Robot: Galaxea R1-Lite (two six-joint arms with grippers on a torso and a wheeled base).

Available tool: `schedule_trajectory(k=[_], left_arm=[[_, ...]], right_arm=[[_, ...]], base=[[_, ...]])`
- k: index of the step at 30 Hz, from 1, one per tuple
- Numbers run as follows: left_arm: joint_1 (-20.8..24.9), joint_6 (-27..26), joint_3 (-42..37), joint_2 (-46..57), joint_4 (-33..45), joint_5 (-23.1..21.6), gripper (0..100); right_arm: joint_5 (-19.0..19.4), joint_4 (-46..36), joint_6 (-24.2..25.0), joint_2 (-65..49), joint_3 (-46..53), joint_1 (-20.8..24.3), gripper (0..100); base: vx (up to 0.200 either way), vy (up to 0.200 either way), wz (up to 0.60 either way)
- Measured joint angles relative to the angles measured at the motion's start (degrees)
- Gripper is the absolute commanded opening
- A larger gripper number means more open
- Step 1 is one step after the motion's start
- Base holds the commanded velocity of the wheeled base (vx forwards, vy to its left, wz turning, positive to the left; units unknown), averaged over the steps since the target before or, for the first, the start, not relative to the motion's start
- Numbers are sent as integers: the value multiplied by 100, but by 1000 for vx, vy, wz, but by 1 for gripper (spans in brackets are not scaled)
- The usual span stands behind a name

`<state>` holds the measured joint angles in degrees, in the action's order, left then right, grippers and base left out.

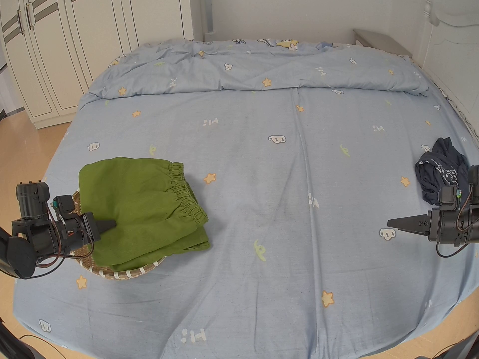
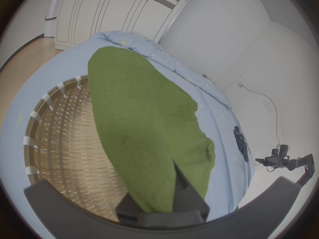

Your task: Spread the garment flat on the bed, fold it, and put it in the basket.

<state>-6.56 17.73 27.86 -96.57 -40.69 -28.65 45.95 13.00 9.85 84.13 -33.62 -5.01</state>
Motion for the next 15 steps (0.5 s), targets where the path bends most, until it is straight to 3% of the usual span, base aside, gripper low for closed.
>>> schedule_trajectory(k=[15], left_arm=[[-479, -265, -41, -1142, -622, 71, 0]], right_arm=[[-139, 0, -13, -12, 22, 69, 100]], base=[[0, 0, 0]])
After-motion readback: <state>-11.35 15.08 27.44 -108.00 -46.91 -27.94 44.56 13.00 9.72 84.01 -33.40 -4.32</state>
